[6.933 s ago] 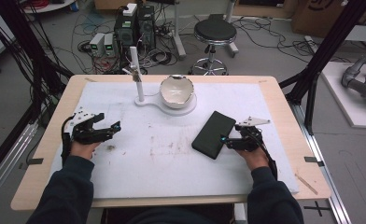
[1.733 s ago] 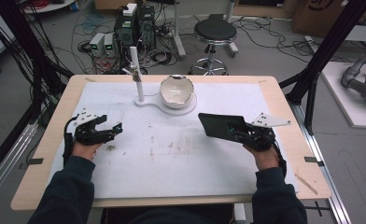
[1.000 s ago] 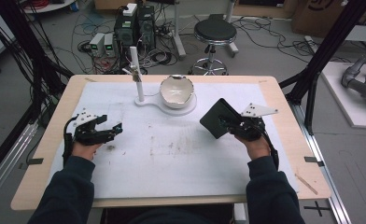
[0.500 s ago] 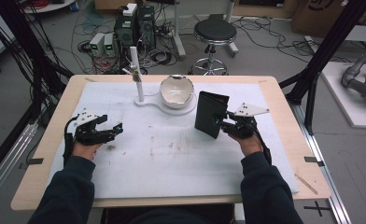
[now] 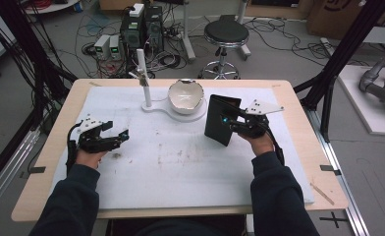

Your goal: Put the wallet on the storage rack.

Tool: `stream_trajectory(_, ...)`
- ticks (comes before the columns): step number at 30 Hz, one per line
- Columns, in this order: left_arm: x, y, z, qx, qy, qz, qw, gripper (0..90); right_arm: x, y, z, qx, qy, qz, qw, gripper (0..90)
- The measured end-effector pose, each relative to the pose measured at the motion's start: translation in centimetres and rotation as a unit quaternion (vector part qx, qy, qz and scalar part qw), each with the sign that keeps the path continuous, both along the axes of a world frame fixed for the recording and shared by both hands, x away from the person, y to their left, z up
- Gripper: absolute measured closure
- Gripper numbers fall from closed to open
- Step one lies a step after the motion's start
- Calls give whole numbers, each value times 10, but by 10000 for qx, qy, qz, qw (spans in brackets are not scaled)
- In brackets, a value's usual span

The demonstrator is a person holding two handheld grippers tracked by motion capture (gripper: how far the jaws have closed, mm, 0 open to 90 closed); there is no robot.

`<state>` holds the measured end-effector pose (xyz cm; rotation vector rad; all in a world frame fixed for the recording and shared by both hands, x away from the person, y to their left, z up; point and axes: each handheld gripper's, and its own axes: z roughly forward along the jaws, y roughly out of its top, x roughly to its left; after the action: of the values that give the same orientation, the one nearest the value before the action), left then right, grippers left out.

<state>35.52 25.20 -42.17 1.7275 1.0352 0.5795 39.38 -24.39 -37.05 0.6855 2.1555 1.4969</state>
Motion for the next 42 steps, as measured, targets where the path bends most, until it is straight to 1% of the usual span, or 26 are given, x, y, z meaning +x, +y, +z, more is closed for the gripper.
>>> stream_trajectory(2, 0, 0, 0, -9, -10, 0, 10000, 229, -3, -3, 3, 95, -118, -9, 9999, 629)
stream_trajectory(4, 0, -1, 0, -16, -11, 9, 10000, 229, -5, -5, 7, 122, -181, -29, 9998, 621)
stream_trajectory(6, 0, 0, 0, -1, -5, 8, 10000, 229, -8, -7, 11, 74, -308, -46, 9995, 595)
stream_trajectory(8, 0, 0, 0, -4, 3, 6, 10000, 229, -10, -7, 17, 16, -451, -18, 9990, 593)
stream_trajectory(10, 0, 0, 0, -3, 0, 8, 10000, 229, -11, -6, 23, -74, -506, -3, 9987, 602)
stream_trajectory(11, 0, 0, 0, -9, -3, 4, 10000, 228, -11, -5, 25, -115, -571, 0, 9983, 607)
stream_trajectory(12, 0, 0, 0, -7, -1, 3, 10000, 229, -12, -4, 27, -100, -592, 24, 9982, 612)
stream_trajectory(15, 0, 0, 0, -8, 1, 2, 10000, 228, -13, -2, 30, -226, -708, 38, 9972, 608)
stream_trajectory(17, 0, 0, 0, -5, 0, -1, 10000, 229, -13, -1, 31, -294, -719, 39, 9970, 616)
stream_trajectory(21, 0, 0, 0, -11, 2, -1, 10000, 229, -12, -1, 32, -376, -666, 13, 9971, 739)
stream_trajectory(27, 0, 0, 0, 1, -6, 0, 10000, 229, -9, 1, 32, -510, -483, 45, 9975, 738)
stream_trajectory(30, 0, 0, 0, -3, -3, 6, 10000, 229, -9, 4, 35, -654, -507, 188, 9964, 799)
stream_trajectory(31, 0, 0, 0, -10, 0, 3, 10000, 229, -10, 5, 36, -684, -509, 202, 9962, 805)
stream_trajectory(35, 0, 0, 0, -5, -3, -1, 10000, 229, -11, 7, 36, -669, -451, 278, 9963, 804)
stream_trajectory(37, 0, 0, 0, -11, -5, -2, 10000, 228, -10, 6, 36, -596, -387, 287, 9971, 787)
stream_trajectory(39, 0, 0, 0, -9, -4, -2, 10000, 228, -10, 5, 36, -625, -393, 267, 9969, 781)
stream_trajectory(42, 0, 0, 0, -9, -1, -2, 10000, 229, -10, 5, 36, -613, -374, 315, 9969, 779)
